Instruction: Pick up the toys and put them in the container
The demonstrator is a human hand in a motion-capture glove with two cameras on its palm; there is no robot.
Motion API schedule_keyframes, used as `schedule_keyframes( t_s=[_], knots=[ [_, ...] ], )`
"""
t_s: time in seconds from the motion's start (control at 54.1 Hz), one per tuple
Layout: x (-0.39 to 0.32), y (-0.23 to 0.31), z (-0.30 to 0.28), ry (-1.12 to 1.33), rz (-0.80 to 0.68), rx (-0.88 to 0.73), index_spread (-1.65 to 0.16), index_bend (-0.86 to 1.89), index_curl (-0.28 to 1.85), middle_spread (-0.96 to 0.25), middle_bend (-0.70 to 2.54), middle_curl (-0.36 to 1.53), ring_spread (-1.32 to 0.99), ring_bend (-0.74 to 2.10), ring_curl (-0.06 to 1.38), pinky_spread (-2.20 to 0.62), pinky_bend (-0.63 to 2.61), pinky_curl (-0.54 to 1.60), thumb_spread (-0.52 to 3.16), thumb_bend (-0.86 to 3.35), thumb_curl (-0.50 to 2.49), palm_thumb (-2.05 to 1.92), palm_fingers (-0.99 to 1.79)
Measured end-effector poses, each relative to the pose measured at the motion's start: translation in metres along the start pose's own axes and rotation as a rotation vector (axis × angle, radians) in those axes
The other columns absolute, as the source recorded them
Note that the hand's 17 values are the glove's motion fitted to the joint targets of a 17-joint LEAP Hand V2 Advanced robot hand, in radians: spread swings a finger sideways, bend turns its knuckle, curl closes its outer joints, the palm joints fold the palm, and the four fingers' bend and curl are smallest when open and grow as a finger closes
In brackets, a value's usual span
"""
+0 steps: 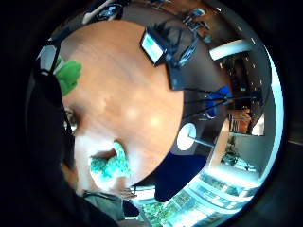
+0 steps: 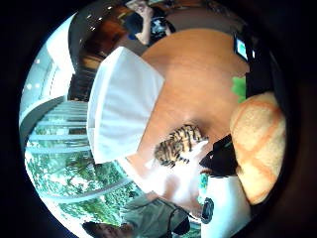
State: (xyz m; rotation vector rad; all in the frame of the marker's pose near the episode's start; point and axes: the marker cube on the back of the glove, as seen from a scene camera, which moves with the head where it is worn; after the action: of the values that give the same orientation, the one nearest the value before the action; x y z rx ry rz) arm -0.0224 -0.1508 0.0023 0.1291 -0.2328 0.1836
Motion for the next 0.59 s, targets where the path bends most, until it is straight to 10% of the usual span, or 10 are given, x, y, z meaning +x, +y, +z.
schedule_keyframes(
  t_s=[0.166,0.296,0.591],
  knots=[
    [-0.093,0.047,-0.078,0.114,-0.463,0.085,-0.39,0.54,0.54,-0.31,0.85,0.65,-0.38,1.31,0.60,-0.39,1.17,0.52,0.55,0.16,0.74,0.69,0.97],
    [-0.163,0.048,-0.109,0.088,-0.284,0.159,-0.40,0.57,0.61,-0.30,0.86,0.70,-0.37,1.33,0.62,-0.39,1.20,0.53,0.51,0.15,0.79,0.68,0.93],
    [-0.262,0.027,-0.076,0.191,-0.390,0.149,-0.41,0.58,0.77,-0.29,0.88,0.80,-0.37,1.38,0.65,-0.39,1.24,0.56,0.45,0.13,0.90,0.67,0.88]
  ],
)
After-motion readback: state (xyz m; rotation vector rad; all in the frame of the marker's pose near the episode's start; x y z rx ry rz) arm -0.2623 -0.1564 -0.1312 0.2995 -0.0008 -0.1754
